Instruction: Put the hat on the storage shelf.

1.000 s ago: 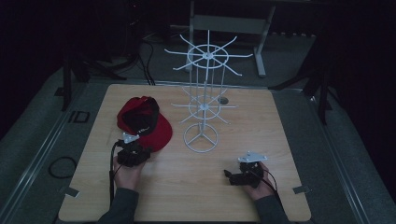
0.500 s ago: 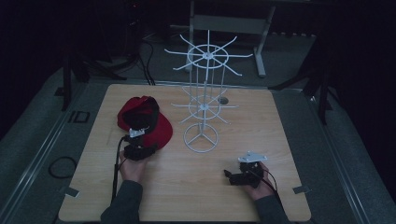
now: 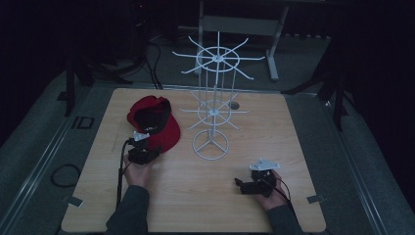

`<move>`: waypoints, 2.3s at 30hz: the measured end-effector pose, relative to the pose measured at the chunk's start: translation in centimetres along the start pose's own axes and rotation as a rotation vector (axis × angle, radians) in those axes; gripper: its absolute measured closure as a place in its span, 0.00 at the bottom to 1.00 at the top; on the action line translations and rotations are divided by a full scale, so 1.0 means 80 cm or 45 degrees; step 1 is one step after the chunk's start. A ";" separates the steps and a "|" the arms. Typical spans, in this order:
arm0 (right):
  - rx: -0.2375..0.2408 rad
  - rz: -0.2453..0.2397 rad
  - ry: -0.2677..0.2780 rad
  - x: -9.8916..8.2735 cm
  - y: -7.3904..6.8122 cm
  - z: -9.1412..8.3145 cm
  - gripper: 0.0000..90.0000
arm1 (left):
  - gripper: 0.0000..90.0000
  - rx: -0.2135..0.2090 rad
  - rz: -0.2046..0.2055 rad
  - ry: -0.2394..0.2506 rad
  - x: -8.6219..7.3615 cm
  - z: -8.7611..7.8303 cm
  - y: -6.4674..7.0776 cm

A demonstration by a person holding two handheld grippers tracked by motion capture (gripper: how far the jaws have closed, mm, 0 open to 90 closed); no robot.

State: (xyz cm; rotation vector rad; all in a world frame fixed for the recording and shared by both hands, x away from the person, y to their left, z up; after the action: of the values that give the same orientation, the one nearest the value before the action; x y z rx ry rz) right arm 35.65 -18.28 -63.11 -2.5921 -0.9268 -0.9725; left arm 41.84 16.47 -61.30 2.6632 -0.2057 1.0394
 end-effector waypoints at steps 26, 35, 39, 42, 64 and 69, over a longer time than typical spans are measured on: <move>0.000 -0.001 0.002 0.000 0.000 0.000 0.14 | 0.96 -0.055 0.029 0.197 0.003 -0.020 0.001; 0.000 -0.001 0.002 0.000 0.000 0.000 0.14 | 0.96 -0.035 0.015 0.295 0.017 -0.045 -0.001; 0.000 -0.001 0.002 0.000 0.000 0.000 0.14 | 0.96 -0.030 0.023 0.325 0.025 -0.055 0.000; 0.001 0.001 0.003 0.000 0.000 0.000 0.14 | 0.96 -0.015 0.035 0.337 0.027 -0.061 -0.001; 0.000 0.000 0.001 0.000 0.000 0.000 0.14 | 0.95 0.042 0.042 0.458 0.060 -0.113 -0.006; 0.000 0.000 0.001 0.000 0.000 0.000 0.14 | 0.95 0.045 0.033 0.471 0.063 -0.121 -0.006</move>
State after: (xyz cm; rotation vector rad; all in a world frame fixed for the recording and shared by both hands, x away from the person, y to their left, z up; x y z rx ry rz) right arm 35.66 -18.27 -63.10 -2.5913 -0.9271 -0.9736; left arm 39.46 19.68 -51.16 2.4438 -0.1463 1.5288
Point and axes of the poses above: each handheld gripper's, and its own axes: z roughly forward along the jaws, x roughly out of its top, y roughly to its right, the point moved 9 cm from there along z, roughly forward along the jaws, and after that the axes turned 5 degrees about -y, right-handed, at the moved point
